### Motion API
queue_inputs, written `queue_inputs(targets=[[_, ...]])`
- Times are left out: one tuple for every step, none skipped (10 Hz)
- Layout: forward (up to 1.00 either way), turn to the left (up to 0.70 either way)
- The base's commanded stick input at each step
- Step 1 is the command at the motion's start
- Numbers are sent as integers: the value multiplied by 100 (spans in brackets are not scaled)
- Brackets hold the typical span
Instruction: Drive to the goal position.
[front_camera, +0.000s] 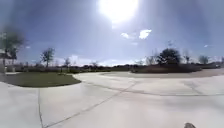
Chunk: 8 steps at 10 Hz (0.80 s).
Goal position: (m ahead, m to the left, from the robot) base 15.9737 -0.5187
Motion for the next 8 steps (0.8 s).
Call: queue_inputs(targets=[[75,25],[20,80],[0,100],[0,100],[0,100],[0,100],[0,100],[0,36]])
